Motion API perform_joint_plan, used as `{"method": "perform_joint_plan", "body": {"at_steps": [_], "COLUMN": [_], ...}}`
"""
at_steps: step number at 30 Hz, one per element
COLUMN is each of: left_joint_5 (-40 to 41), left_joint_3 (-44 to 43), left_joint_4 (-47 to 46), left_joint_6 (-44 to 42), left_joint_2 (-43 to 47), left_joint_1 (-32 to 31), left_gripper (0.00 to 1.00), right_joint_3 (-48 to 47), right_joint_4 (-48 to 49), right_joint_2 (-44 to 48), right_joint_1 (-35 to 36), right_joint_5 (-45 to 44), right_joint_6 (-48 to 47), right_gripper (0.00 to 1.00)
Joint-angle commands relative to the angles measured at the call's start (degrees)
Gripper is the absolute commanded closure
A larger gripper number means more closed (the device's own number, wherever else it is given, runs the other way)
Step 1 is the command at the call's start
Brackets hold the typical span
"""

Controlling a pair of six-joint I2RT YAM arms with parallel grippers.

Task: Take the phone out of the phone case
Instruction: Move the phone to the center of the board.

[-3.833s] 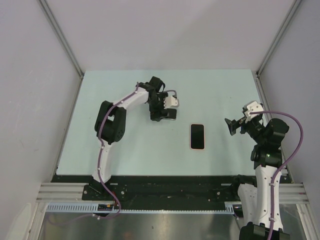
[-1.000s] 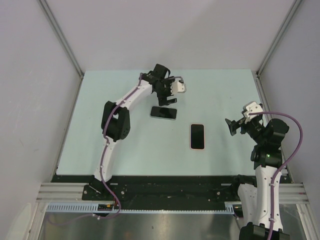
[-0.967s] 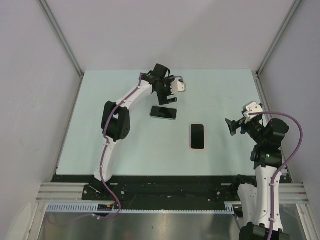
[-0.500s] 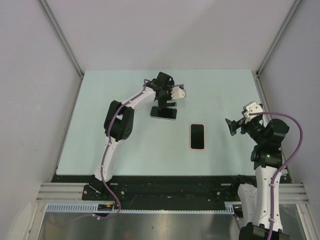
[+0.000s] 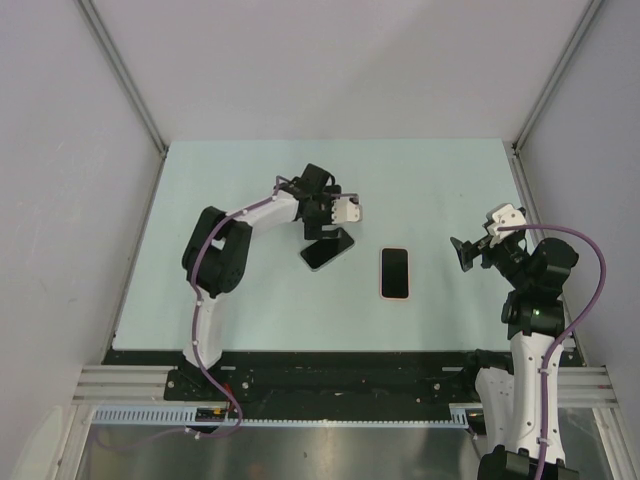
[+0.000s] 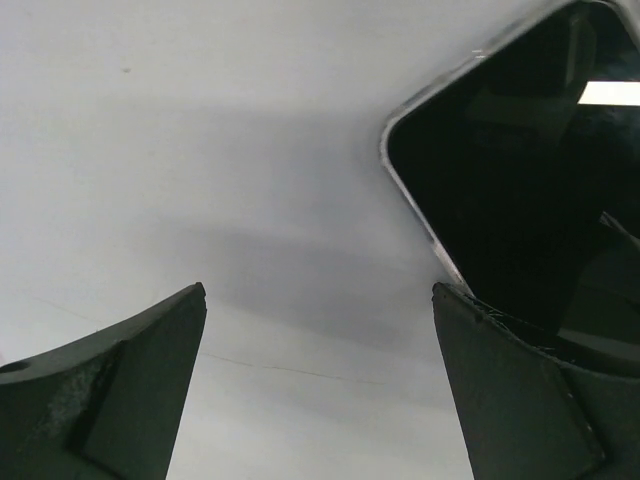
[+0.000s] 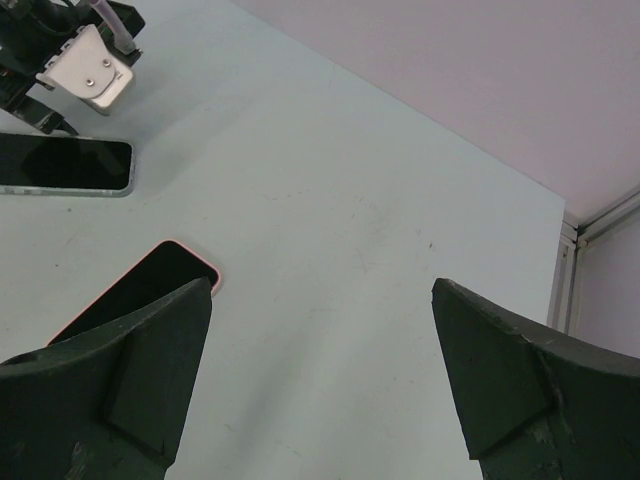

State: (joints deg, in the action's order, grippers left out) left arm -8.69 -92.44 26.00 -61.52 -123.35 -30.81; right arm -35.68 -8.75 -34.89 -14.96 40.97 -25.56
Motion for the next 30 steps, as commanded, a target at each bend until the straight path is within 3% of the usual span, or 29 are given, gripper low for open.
{"method": "perform_joint_plan", "body": {"at_steps": [1,5,12,21,30], "left_joint_5": [-7.22,-6.7,-3.35,-8.27,-12.94], "left_joint_3": [5.34,5.96,-4.59,6.74,8.25], "left_joint_4": [3.8,2.48,1.86,2.91,7.92], "left_joint_6": [1.57,4.02,17.21,24.33,32.15], "left_joint_2": [3.29,2.85,2.93,13.66,9.01], "left_joint_1": [-3.03,-5.4,-4.0,-5.84,-7.86], "left_gripper": [0.0,0.0,0.0,0.0,0.0], "right_joint_3": [-0.27,-0.27,-0.27,-0.27,-0.27], "right_joint_4": [0.76,0.84,0.76,0.84,0.93], "right_joint_2": [0.79,1.05,1.5,1.76,1.85], "right_joint_1": [0.02,-0.24,-0.86,-0.16,-0.07], "right_joint_5": [-0.19,-0.02,0.43,-0.1,-0.1], "right_joint_6": [-0.01,0.25,0.43,0.08,0.34], "right_gripper": [0.04,0.04,0.04,0.04,0.04]}}
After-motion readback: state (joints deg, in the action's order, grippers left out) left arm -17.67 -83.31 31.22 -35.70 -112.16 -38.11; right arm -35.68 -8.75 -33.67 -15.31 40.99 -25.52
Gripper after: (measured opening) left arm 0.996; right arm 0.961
